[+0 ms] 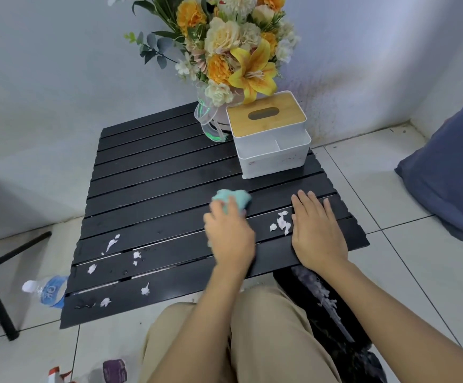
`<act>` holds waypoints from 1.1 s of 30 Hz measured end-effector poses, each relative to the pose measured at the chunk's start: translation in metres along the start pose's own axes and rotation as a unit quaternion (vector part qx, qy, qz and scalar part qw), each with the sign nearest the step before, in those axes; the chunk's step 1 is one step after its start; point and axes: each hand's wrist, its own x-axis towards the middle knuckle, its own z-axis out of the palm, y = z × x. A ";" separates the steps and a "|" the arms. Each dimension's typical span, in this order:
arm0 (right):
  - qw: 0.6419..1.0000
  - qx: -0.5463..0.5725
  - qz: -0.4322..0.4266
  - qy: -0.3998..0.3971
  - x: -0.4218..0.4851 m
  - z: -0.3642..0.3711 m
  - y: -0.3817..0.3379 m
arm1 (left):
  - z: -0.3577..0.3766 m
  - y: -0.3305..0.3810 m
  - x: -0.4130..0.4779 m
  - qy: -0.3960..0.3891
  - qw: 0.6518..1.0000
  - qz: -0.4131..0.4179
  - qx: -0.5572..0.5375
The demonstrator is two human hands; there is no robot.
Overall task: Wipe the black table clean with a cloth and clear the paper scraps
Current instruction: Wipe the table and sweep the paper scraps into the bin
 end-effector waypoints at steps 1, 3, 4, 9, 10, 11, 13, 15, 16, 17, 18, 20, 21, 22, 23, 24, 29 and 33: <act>1.000 0.012 -0.004 0.004 0.000 0.000 0.001 | 0.006 0.011 -0.007 -0.027 0.998 0.060 -0.015; 0.997 0.074 -0.009 0.013 0.000 -0.005 0.004 | 0.001 0.023 -0.006 -0.129 0.979 0.093 -0.130; 0.991 0.136 0.001 0.017 -0.002 -0.011 0.007 | -0.008 0.021 0.002 -0.181 0.952 0.042 -0.243; 0.974 0.179 0.069 0.118 -0.016 -0.037 0.044 | -0.051 -0.042 0.051 -0.195 0.870 -0.129 -0.434; 0.981 0.140 0.085 0.104 -0.018 -0.036 0.054 | -0.051 -0.056 0.054 -0.148 0.918 -0.100 -0.355; 0.985 0.119 0.102 0.076 -0.021 -0.036 0.060 | -0.046 -0.064 0.053 -0.110 0.955 -0.083 -0.261; 0.971 0.191 0.146 0.010 -0.027 -0.035 0.067 | -0.029 -0.063 0.040 -0.046 0.990 -0.066 -0.120; 0.906 0.377 0.188 -0.032 -0.029 -0.035 0.063 | -0.015 -0.040 0.016 0.001 0.997 -0.067 -0.035; 0.863 0.462 0.202 -0.030 -0.028 -0.034 0.063 | -0.011 -0.023 0.007 0.011 0.997 -0.066 -0.027; 0.835 0.509 0.208 -0.024 -0.026 -0.031 0.066 | -0.008 -0.006 -0.003 0.007 0.998 -0.050 -0.031; 0.812 0.545 0.208 -0.023 -0.024 -0.027 0.070 | -0.005 0.009 -0.012 -0.011 0.999 -0.018 -0.042; 0.783 0.585 0.208 -0.029 -0.021 -0.022 0.075 | -0.002 0.035 -0.029 -0.077 0.991 0.076 -0.081; 0.773 0.598 0.208 -0.031 -0.019 -0.022 0.077 | -0.004 0.044 -0.032 -0.112 0.981 0.109 -0.117; 0.763 0.611 0.209 -0.031 -0.019 -0.023 0.077 | -0.009 0.050 -0.030 -0.139 0.971 0.113 -0.158; 0.755 0.619 0.214 -0.031 -0.017 -0.025 0.076 | -0.016 0.052 -0.024 -0.163 0.963 0.092 -0.194; 0.747 0.629 0.214 -0.034 -0.016 -0.027 0.076 | -0.021 0.050 -0.015 -0.166 0.958 0.067 -0.222; 0.740 0.632 0.229 -0.022 -0.014 -0.028 0.071 | -0.019 0.009 0.008 -0.054 0.981 -0.052 -0.178; 0.737 0.636 0.228 -0.017 -0.013 -0.026 0.071 | -0.005 0.023 -0.010 -0.028 0.997 -0.043 -0.058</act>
